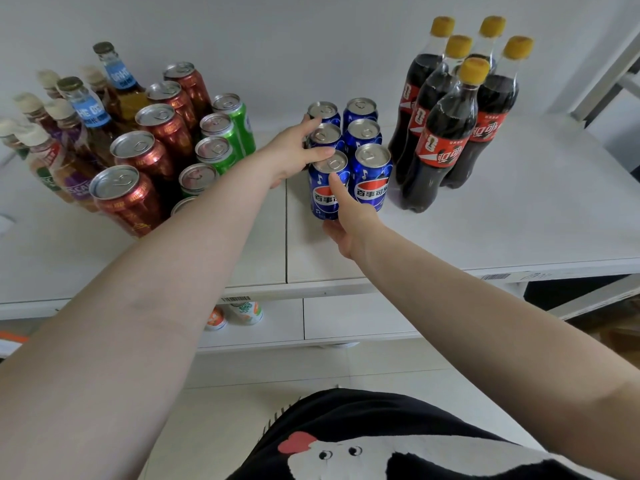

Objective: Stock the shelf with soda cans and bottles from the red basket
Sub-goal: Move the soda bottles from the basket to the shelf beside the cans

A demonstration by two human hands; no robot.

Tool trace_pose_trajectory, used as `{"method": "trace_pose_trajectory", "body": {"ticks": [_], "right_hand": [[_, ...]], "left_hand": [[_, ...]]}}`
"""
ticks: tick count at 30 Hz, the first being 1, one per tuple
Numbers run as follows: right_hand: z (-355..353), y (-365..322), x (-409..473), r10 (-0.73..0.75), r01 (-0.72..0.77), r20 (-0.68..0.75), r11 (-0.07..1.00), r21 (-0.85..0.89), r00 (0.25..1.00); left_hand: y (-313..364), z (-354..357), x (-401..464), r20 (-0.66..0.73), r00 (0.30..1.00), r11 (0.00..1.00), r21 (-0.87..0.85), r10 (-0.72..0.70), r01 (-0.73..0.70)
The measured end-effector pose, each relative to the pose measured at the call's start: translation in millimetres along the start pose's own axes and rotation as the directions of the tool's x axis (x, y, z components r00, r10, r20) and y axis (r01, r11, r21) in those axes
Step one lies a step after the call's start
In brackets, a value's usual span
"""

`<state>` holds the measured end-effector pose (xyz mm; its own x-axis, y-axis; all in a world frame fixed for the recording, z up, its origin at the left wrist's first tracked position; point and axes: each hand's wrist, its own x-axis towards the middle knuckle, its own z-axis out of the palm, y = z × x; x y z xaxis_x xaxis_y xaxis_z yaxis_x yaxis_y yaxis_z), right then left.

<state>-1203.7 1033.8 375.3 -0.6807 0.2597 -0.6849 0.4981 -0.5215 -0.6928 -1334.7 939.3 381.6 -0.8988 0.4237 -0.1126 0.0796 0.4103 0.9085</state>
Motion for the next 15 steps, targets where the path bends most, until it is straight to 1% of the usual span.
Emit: {"method": "trace_pose_trajectory", "body": {"ticks": [2,5,7,8,11,15], "right_hand": [[0.7,0.8,1.3,-0.003,0.002,0.014,1.0,0.024,1.0],[2.9,1.9,4.6,-0.005,-0.001,0.052,0.994,0.111,0.999],[5.2,3.7,5.4,-0.03,0.021,0.069,0.992,0.121,0.997],[6.2,3.8,4.8,-0.014,0.007,0.058,0.992,0.124,0.998],[7.6,2.0,3.3,0.0,0.0,-0.005,0.998,0.064,1.0],[6.6,-0.3,0.9,0.032,-0.04,0.055,0.988,0.149,0.998]], "left_hand": [[-1.0,-0.8,1.1,0.011,1.0,1.0,-0.021,0.001,0.0],[-1.5,-1.8,2.3,0.013,1.0,1.0,-0.03,0.006,-0.006],[-1.5,-2.3,3.1,0.018,1.0,0.999,-0.041,0.004,-0.003],[-1.6,-2.5,3.5,0.023,1.0,0.999,-0.05,0.001,0.0],[-1.2,-1.9,3.0,0.015,1.0,0.998,-0.057,-0.001,0.002],[0.9,-2.0,2.3,0.016,1.0,0.999,-0.048,0.004,-0.003]]}}
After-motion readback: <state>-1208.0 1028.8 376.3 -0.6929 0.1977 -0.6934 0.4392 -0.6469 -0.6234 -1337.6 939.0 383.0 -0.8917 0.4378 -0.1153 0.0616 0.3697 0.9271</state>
